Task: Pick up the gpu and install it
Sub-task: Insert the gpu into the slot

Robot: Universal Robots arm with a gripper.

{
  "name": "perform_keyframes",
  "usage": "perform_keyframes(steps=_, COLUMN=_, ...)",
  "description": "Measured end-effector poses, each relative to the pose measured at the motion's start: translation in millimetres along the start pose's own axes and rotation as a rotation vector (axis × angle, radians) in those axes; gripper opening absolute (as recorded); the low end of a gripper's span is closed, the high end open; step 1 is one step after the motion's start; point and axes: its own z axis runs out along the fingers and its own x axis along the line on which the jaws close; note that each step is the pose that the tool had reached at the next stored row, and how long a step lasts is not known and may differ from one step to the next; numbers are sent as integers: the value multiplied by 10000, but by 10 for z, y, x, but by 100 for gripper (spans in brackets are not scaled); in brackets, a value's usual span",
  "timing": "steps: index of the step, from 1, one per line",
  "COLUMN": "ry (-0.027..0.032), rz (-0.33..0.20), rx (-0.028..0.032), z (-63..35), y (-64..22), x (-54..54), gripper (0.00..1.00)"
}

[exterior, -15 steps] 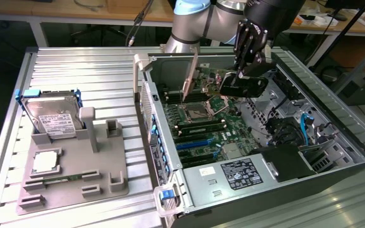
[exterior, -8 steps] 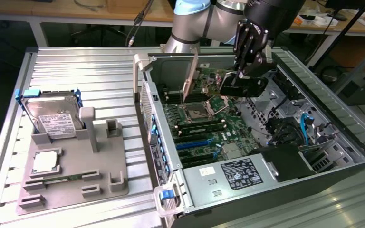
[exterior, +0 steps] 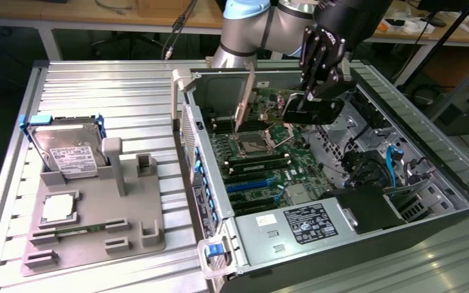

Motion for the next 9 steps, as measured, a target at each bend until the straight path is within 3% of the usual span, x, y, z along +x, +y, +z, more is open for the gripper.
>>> perform_keyframes(steps=9, ry=2, rz=-311, rx=-3, z=0, y=0, x=0, gripper=27)
